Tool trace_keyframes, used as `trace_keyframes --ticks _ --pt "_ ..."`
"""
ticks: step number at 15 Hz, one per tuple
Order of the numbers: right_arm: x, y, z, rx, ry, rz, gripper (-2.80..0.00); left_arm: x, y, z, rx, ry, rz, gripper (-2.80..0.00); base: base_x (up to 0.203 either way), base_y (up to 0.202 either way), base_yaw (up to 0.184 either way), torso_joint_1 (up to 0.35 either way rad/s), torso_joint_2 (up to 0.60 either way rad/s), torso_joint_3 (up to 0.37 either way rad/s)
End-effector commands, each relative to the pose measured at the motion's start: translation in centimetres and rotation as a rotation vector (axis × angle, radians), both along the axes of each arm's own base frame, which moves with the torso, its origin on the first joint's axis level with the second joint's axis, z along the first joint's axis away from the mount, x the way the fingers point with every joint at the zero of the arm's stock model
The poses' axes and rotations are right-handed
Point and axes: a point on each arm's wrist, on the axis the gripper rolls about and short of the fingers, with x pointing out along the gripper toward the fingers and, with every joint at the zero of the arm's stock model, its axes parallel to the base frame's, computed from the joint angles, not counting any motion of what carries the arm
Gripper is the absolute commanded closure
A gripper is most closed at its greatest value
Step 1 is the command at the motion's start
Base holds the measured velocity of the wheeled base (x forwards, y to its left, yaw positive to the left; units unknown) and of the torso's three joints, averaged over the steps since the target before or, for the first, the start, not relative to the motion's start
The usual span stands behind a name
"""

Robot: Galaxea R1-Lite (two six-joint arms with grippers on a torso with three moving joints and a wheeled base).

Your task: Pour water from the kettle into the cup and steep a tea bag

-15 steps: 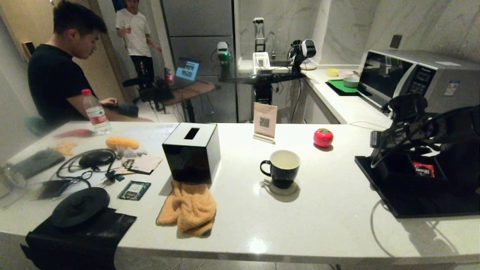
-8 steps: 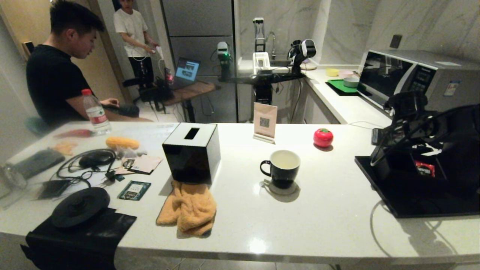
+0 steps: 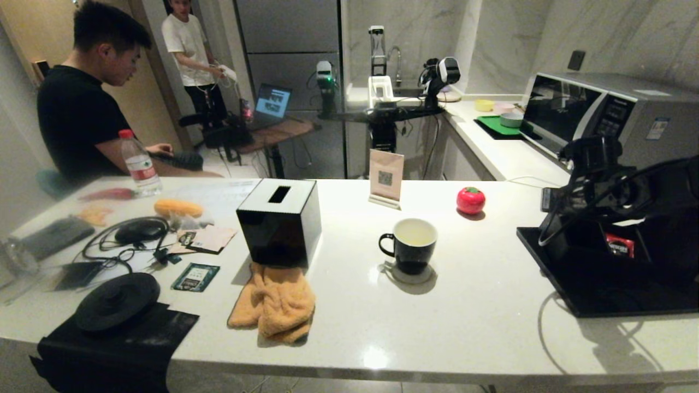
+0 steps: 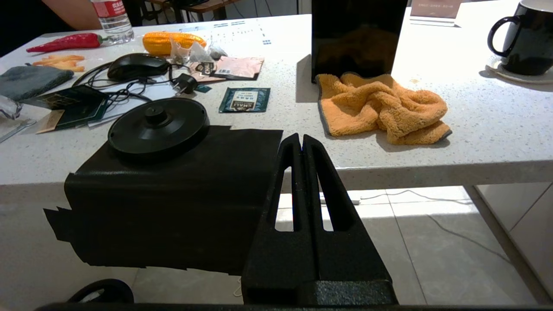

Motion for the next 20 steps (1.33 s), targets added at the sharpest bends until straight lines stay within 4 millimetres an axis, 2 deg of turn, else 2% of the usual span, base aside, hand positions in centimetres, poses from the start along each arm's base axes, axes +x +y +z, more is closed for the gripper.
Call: trace_keyframes --ticks 1,13,20 --pt "-0.1 0.0 -0.2 -0.019 -0.01 0.0 0.0 0.0 0.0 0.0 0.001 0.0 -0.001 0.0 0.0 0.0 0.0 0.0 0.0 0.0" --pt "-1.4 0.3 -3.2 -0.071 -0.024 0.037 0.0 0.0 0.0 0.0 0.001 0.0 -0.001 0.0 0.0 0.0 0.0 0.0 0.0 0.0" --pt "-1.5 0.4 -3.5 -0.083 -0.034 0.049 0.0 0.0 0.0 0.0 0.001 0.001 -0.001 0.0 0.0 0.0 0.0 0.0 0.0 0.0"
